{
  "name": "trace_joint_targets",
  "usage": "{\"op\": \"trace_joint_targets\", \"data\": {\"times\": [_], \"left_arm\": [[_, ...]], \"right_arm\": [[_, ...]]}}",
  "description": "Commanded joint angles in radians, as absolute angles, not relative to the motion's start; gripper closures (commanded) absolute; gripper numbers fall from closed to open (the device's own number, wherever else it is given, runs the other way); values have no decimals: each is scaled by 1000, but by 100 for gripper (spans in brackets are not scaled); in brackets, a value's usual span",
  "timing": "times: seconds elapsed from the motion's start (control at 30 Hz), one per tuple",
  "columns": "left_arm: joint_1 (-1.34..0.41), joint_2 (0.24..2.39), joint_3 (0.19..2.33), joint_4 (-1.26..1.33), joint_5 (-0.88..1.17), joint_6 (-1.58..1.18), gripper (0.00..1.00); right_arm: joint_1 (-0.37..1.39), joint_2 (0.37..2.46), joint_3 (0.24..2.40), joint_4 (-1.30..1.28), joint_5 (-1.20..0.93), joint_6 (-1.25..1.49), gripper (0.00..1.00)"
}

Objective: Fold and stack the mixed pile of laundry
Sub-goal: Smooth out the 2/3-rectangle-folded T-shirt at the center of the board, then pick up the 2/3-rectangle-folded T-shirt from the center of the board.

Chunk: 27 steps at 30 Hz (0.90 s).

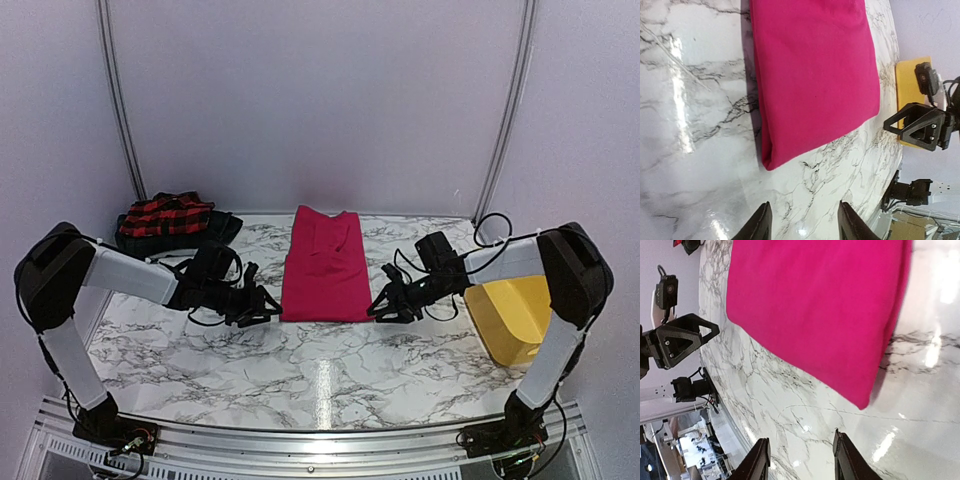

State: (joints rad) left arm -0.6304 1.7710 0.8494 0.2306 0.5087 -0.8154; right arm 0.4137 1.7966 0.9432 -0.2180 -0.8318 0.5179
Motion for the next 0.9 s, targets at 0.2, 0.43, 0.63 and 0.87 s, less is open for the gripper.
{"op": "trace_joint_targets", "data": {"times": [0.2,0.43,0.63,0.87], "left_arm": [[-633,1834,971,10,365,-692,63],[-659,1923,1034,8,379,-680,63],[-661,1969,1054,20,383,-685,71],[-674,1901,1033,23,401,-676,100]], "right_arm": [[388,1861,1085,-390,-590,369,67],[418,1945,1135,-376,-613,362,67],[433,1979,1134,-359,-612,359,73],[440,1934,1133,-384,-635,357,100]]}}
